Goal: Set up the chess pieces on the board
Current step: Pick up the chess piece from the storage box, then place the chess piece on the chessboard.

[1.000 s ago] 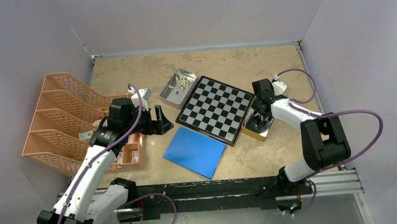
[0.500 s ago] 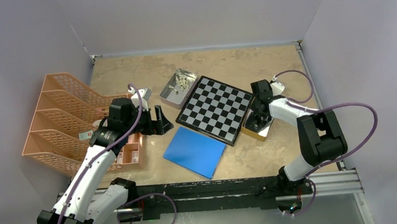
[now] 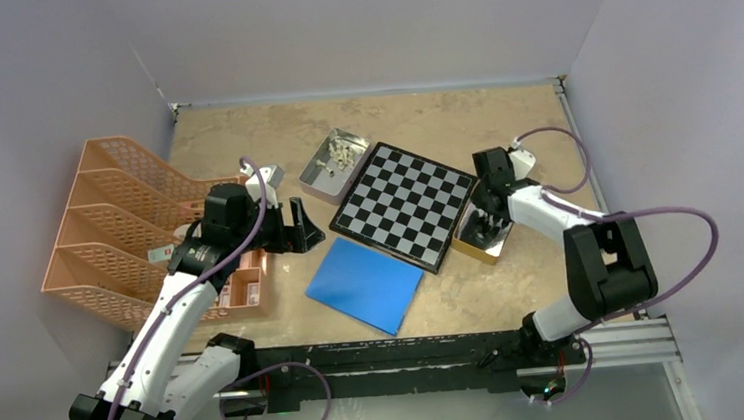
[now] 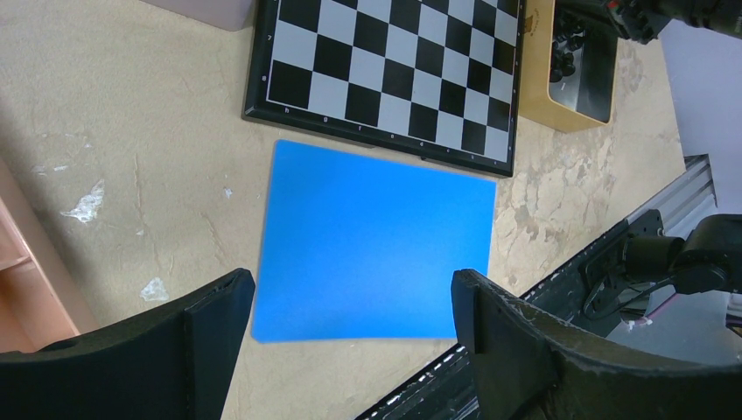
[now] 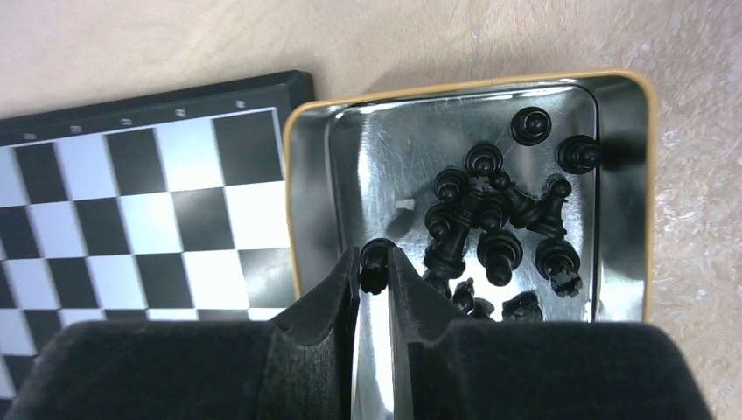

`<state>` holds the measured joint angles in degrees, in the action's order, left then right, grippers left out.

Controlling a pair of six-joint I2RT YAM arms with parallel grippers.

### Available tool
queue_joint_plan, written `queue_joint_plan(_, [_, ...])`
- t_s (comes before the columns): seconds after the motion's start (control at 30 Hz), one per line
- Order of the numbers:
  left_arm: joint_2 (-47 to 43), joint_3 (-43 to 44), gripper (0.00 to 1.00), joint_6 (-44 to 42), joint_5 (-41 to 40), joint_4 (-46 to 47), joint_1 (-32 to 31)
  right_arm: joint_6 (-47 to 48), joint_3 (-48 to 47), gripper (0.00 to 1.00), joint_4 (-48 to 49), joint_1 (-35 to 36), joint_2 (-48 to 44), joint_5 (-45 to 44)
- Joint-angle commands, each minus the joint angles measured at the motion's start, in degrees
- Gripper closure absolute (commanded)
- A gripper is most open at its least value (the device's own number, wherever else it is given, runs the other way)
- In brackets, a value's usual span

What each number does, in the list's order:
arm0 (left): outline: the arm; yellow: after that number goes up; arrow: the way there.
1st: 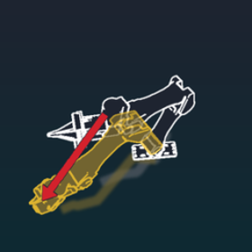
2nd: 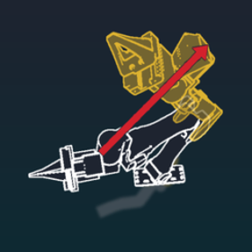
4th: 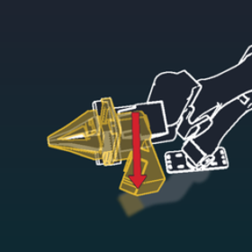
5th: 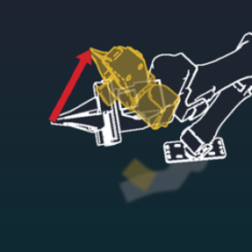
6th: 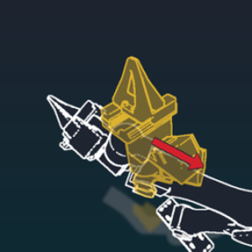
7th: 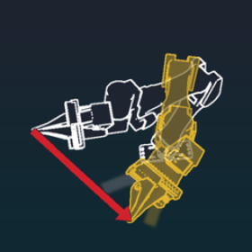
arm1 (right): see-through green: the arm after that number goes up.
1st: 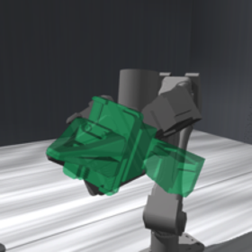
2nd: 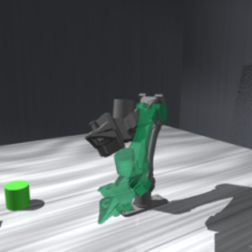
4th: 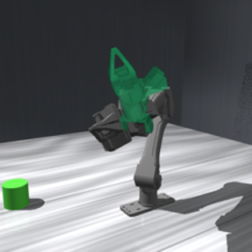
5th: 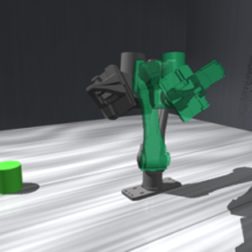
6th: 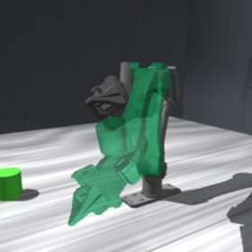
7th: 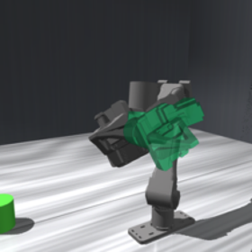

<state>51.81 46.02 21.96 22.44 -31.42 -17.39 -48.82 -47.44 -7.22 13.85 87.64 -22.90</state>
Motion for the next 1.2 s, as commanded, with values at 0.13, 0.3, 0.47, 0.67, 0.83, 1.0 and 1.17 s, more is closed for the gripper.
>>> queue_joint_plan(0.13, [-0.68, -0.05, 0.17, 0.26, 0.42, 0.92, -0.28, 5.79, -1.52, 0.89, -2.34, 0.93, -10.71, -0.61])
queue_joint_plan(0.3, [-0.67, -0.22, 0.17, 0.24, 0.5, 1.12, -0.28, 11.36, -4.85, 0.9, -4.7, 7.64, -13.09, -0.92])
queue_joint_plan(0.47, [0.39, -0.14, 0.17, 0.03, 1.3, 1.12, -0.28, 15.28, -6.21, 0.91, -5.07, 14.98, -15.4, 1.07])
queue_joint_plan(0.67, [-0.99, 0.02, 0.17, -0.24, 0.83, 1.24, -0.28, 17.11, -5.11, 0.92, -5.94, 19.63, -18.14, 6.84])
queue_joint_plan(0.83, [-2.19, 0.05, 0.17, -0.16, -0.29, 1.28, -0.28, 16.79, -2.22, 0.93, -7.84, 22.32, -19.11, 10.21])
queue_joint_plan(1.0, [-2.37, 0.17, 0.17, -0.22, -1.14, 1.27, -0.28, 15.19, -1.33, 0.94, -10.33, 26.13, -18.1, 10.65])
queue_joint_plan(1.17, [-2.16, 0.31, 0.17, -0.33, -1.67, 1.02, -0.28, 10.78, -0.61, 0.92, -12.5, 28.11, -15.31, 10.22])
